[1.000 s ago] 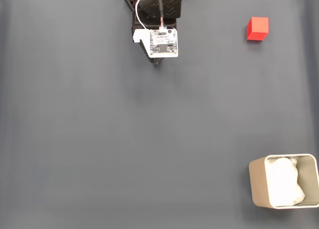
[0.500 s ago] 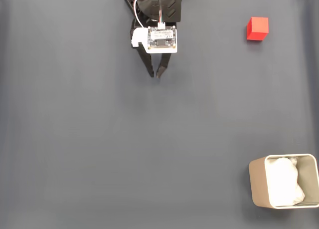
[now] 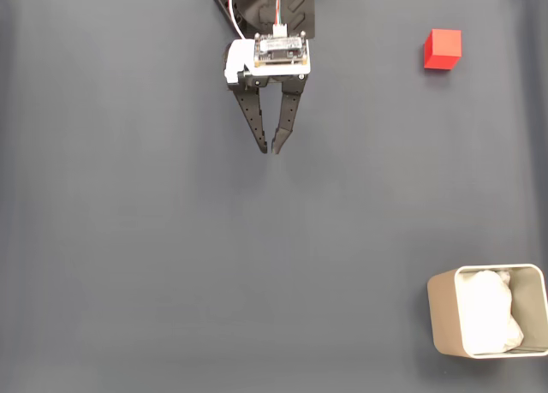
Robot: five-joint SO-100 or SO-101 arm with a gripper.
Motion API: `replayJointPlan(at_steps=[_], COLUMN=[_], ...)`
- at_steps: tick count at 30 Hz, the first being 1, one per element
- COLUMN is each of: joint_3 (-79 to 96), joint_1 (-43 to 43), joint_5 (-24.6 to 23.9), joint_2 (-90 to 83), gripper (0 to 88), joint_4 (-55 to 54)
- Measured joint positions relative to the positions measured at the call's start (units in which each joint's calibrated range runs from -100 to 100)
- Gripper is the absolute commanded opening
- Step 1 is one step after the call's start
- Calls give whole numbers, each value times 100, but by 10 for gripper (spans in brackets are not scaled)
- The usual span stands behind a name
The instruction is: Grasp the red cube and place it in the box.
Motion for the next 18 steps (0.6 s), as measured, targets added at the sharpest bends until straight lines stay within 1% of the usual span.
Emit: replayJointPlan(at_steps=[9, 18], joint_3=[-1600, -2803], joint_1=[-15, -15], joint_5=[-83, -103], joint_2=[1233, 2188], gripper=[0, 2], joint_4=[-111, -111])
